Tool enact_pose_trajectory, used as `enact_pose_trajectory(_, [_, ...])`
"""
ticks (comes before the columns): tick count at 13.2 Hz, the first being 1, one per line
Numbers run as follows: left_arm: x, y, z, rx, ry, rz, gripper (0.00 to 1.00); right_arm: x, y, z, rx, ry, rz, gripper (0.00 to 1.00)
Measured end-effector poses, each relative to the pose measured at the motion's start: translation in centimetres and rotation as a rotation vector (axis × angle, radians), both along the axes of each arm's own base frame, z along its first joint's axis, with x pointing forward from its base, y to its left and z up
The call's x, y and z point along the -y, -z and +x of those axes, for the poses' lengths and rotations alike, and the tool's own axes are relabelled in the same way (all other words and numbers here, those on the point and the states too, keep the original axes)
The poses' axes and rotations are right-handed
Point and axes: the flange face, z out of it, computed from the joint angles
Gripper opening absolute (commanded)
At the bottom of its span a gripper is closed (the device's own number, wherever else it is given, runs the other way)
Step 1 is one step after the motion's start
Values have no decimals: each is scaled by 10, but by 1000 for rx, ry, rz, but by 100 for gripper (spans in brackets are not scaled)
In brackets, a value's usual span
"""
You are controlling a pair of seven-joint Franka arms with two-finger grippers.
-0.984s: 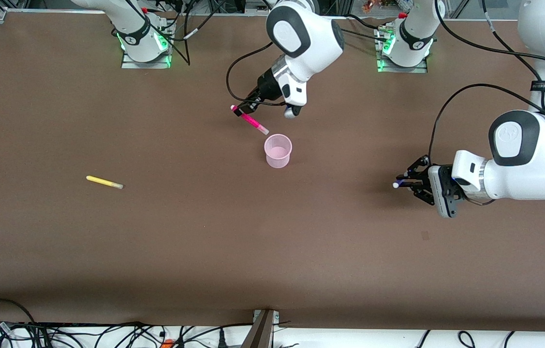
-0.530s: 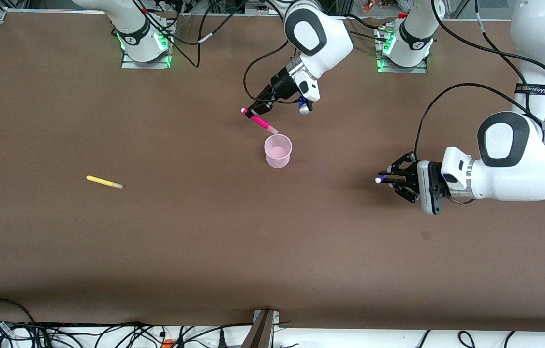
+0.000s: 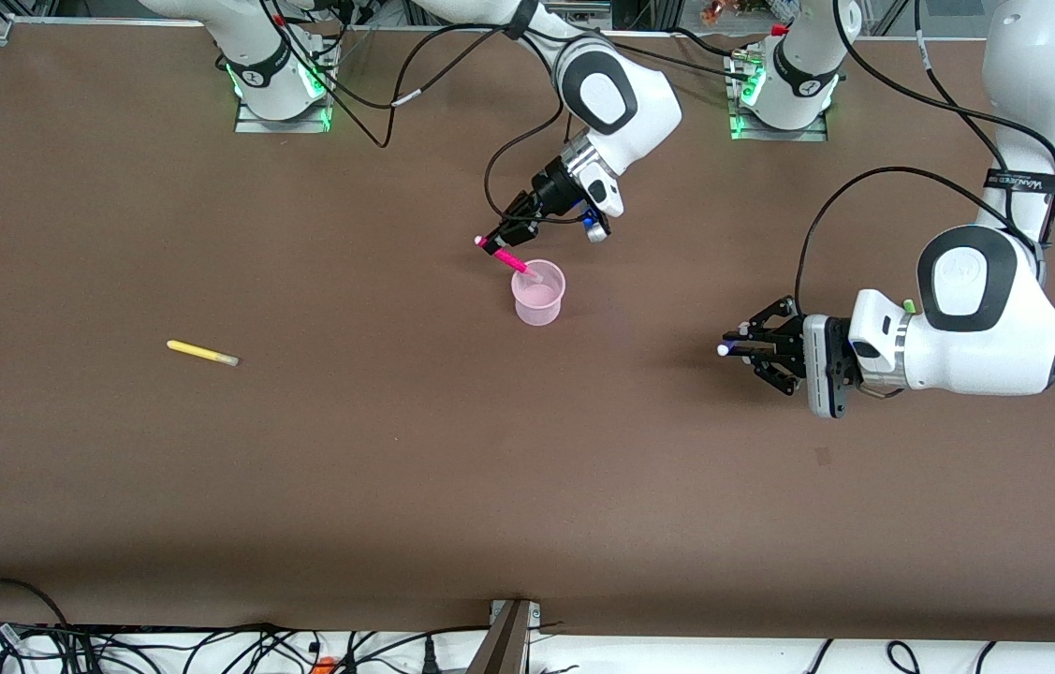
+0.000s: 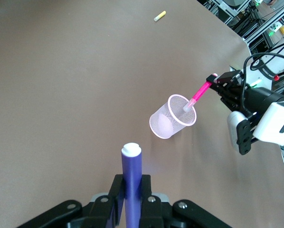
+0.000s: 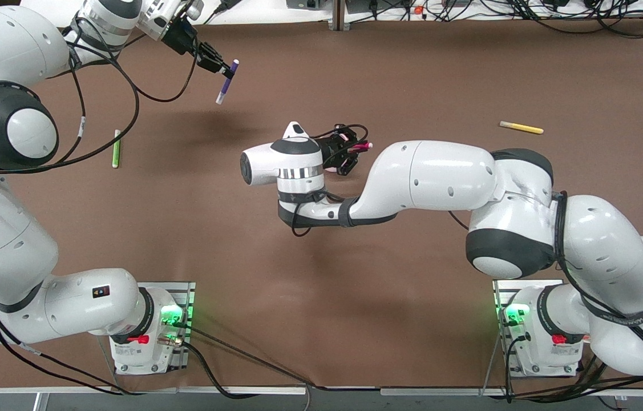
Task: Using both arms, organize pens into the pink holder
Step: 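Carry the pink marker over the cup while the left gripper carries purple, then drop the pink marker into the pink cup with the right gripper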
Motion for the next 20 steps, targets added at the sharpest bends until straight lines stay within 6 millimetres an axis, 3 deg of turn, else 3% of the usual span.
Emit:
enact_pose_trajectory(6, [0, -2, 1, 4, 0, -2, 0, -11, 16, -16, -5, -45, -5, 0])
enact_pose_trajectory(12, [0, -2, 0, -3, 6, -5, 0, -12, 15, 1, 38, -81, 26, 0])
enact_pose_trajectory(13, [0, -2, 0, -6, 7, -6, 0, -12, 17, 1, 37, -81, 24, 20])
enact_pose_trajectory(14, [0, -2, -1, -7, 8, -6, 0, -12, 20, 1, 36, -82, 21, 59])
enact_pose_trajectory(15, [0, -2, -1, -8, 9, -7, 0, -12, 22, 1, 35, -82, 19, 77])
enact_pose_trajectory(17, [0, -2, -1, -12, 13, -8, 0, -12, 22, 1, 35, -82, 18, 99])
enact_pose_trajectory(20, [0, -2, -2, -14, 15, -9, 0, -12, 20, 4, 40, -81, 20, 99])
